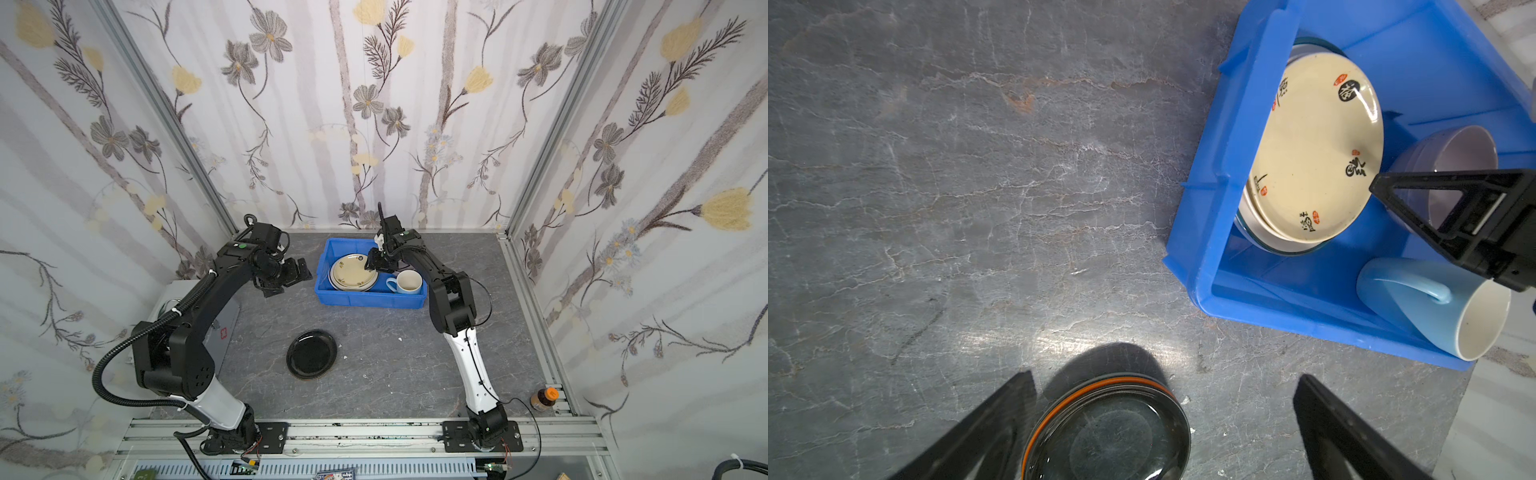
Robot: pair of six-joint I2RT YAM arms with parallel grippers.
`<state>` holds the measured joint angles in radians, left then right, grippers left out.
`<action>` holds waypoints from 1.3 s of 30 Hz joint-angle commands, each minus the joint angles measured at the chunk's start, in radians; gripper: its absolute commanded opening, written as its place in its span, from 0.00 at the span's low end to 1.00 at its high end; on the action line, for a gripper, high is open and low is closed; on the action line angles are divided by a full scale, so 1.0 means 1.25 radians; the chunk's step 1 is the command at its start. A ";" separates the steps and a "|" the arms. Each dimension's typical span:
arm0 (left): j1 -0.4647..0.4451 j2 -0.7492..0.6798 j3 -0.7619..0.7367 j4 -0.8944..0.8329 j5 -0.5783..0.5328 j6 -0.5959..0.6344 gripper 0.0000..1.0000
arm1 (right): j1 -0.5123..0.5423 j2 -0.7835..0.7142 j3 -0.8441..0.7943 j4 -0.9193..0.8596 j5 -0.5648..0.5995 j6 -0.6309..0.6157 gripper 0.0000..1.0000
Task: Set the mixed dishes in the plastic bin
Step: 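Lower the cream plate into the bin and open the right gripper, then move both grippers back down to the black plate on the table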
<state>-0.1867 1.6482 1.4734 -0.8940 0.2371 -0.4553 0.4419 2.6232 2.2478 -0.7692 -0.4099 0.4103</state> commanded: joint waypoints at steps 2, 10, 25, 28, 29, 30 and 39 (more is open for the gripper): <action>0.001 0.003 0.009 -0.004 0.004 0.011 1.00 | 0.007 -0.013 0.007 0.006 0.015 -0.010 0.51; 0.003 0.014 0.015 -0.011 0.003 0.022 1.00 | 0.023 -0.001 0.007 0.025 -0.017 -0.001 0.51; 0.003 -0.055 -0.092 0.013 -0.005 -0.004 1.00 | 0.021 -0.108 -0.014 -0.055 0.082 -0.063 0.50; 0.001 -0.106 -0.174 0.029 -0.016 -0.028 0.97 | 0.036 -0.179 -0.071 -0.051 0.103 -0.079 0.45; 0.000 -0.128 -0.209 0.036 -0.015 -0.039 0.95 | 0.044 -0.206 -0.096 -0.047 0.105 -0.084 0.43; -0.002 -0.149 -0.238 0.042 -0.015 -0.051 0.92 | 0.053 -0.229 -0.122 -0.044 0.104 -0.086 0.41; -0.091 -0.380 -0.510 0.070 -0.072 -0.215 0.70 | 0.186 -0.429 -0.424 0.050 0.077 -0.077 0.35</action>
<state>-0.2787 1.2247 0.8860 -0.8238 0.2012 -0.6224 0.6453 2.1269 1.7859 -0.7788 -0.2958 0.3122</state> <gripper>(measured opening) 0.718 0.355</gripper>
